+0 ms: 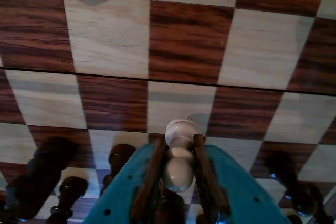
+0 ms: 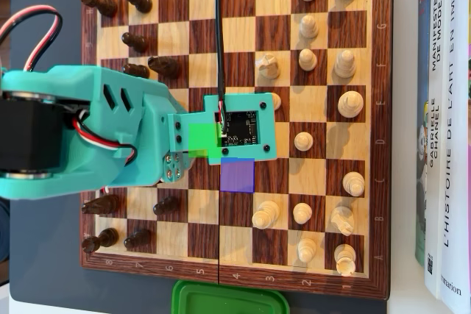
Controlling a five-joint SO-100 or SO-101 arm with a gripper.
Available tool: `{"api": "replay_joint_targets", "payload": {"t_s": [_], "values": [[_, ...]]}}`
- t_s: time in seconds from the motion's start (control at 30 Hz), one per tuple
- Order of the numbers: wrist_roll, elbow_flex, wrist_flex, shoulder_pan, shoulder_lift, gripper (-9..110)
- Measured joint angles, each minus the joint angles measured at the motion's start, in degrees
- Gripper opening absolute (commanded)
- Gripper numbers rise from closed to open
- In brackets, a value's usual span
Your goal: Play chess
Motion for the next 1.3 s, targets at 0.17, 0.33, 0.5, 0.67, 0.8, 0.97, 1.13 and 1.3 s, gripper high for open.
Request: {"api": "replay_joint_targets", "payload": {"t_s": [0.17, 0.33, 0.5, 0.67, 0.8, 0.97, 1.13, 1.3], "values": [[1.6, 0.7, -0.2, -1.0, 0.0, 3], [1.6, 2.0, -1.1, -1.2, 0.0, 3], [1.6, 2.3, -2.9, -1.1, -2.0, 3], [1.6, 2.2, -4.1, -1.1, -2.6, 3], [1.6, 2.2, -4.1, -1.1, -2.6, 6], [1.6, 2.3, -4.2, -0.6, -2.9, 14], [1.6, 2.3, -4.2, -0.5, -2.8, 15], [1.6, 2.3, -4.2, -0.5, -2.8, 15]]}}
